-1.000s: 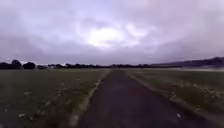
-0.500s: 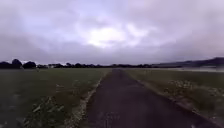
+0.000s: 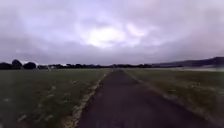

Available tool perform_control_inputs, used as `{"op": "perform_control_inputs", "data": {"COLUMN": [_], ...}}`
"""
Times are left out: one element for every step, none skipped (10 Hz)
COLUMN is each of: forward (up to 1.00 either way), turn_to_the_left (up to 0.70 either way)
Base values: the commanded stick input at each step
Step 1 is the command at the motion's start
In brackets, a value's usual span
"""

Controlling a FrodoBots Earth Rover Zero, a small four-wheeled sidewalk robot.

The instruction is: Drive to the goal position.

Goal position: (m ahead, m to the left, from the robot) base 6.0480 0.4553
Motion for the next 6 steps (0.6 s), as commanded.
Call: {"op": "perform_control_inputs", "data": {"forward": [0.5,0.5,0.5,0.5,0.5,0.5], "turn_to_the_left": [0.0,0.0,0.0,0.0,0.0,0.0]}}
